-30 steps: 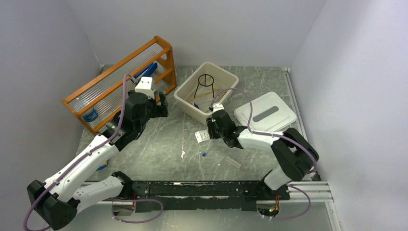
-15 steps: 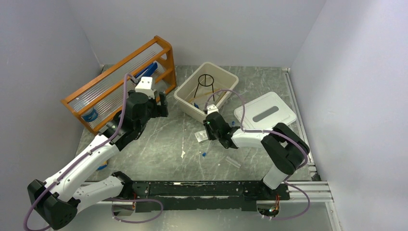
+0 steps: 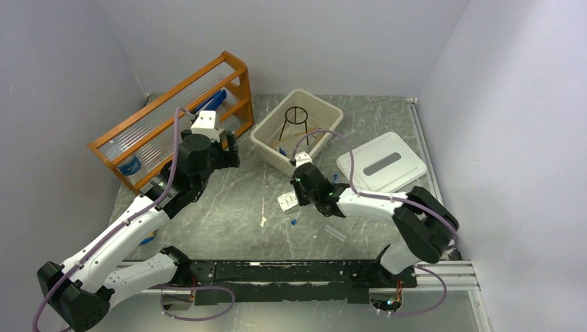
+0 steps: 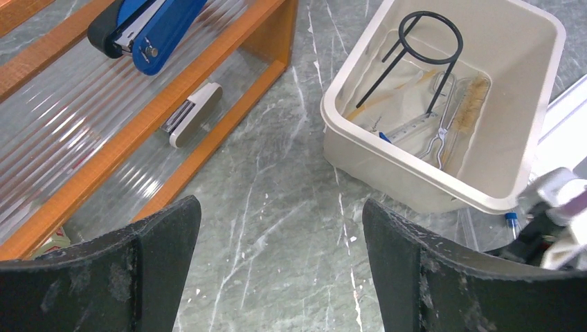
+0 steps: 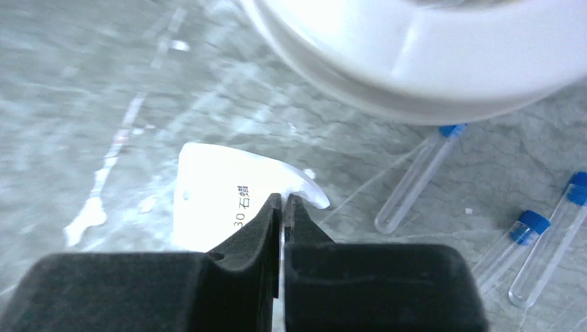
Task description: Organize the chemistry lab equipment
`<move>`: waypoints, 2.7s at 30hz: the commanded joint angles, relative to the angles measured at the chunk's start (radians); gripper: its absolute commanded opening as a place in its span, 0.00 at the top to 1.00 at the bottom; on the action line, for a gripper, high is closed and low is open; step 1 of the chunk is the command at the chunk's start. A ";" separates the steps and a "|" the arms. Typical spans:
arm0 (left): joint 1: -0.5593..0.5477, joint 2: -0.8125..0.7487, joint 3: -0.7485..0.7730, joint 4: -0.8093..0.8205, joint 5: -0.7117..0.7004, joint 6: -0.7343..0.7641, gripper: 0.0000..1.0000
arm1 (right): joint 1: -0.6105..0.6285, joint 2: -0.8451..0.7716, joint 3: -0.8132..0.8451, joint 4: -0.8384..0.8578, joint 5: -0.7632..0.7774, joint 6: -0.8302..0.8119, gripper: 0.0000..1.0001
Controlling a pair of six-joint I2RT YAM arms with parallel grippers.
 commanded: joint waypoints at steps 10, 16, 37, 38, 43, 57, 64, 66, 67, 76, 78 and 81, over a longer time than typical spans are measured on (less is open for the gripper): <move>0.005 -0.027 -0.001 0.007 -0.077 -0.033 0.11 | -0.005 -0.229 0.174 -0.073 -0.147 0.018 1.00; 0.005 -0.045 -0.009 0.012 -0.103 -0.040 0.11 | -0.040 -0.191 0.304 -0.054 0.017 0.075 1.00; 0.005 -0.028 -0.002 0.003 -0.100 -0.031 0.12 | -0.136 0.321 0.688 -0.184 0.139 0.218 0.95; 0.005 -0.027 -0.002 0.002 -0.098 -0.030 0.12 | -0.135 0.329 0.696 -0.187 0.139 0.221 0.92; 0.005 -0.020 0.000 0.003 -0.087 -0.027 0.12 | -0.136 0.314 0.697 -0.180 0.135 0.225 0.73; 0.005 -0.032 -0.007 0.036 -0.020 -0.009 0.13 | -0.142 -0.018 0.552 -0.317 0.158 0.231 0.56; 0.005 -0.048 -0.020 0.059 0.027 -0.006 0.13 | -0.172 -0.201 0.432 -0.512 0.318 0.298 0.49; 0.005 -0.047 -0.022 0.065 0.044 -0.003 0.13 | -0.193 -0.232 0.399 -0.549 0.339 0.323 0.48; 0.005 -0.046 -0.022 0.067 0.054 -0.003 0.13 | -0.205 -0.244 0.375 -0.562 0.337 0.335 0.47; 0.005 -0.031 -0.023 0.087 0.121 0.006 0.13 | -0.403 -0.196 0.227 -0.534 0.160 0.377 0.58; 0.005 -0.029 -0.022 0.087 0.125 0.007 0.13 | -0.425 -0.163 0.202 -0.478 0.117 0.353 0.63; 0.005 -0.027 -0.025 0.089 0.127 0.007 0.13 | -0.438 -0.088 0.213 -0.448 0.077 0.325 0.66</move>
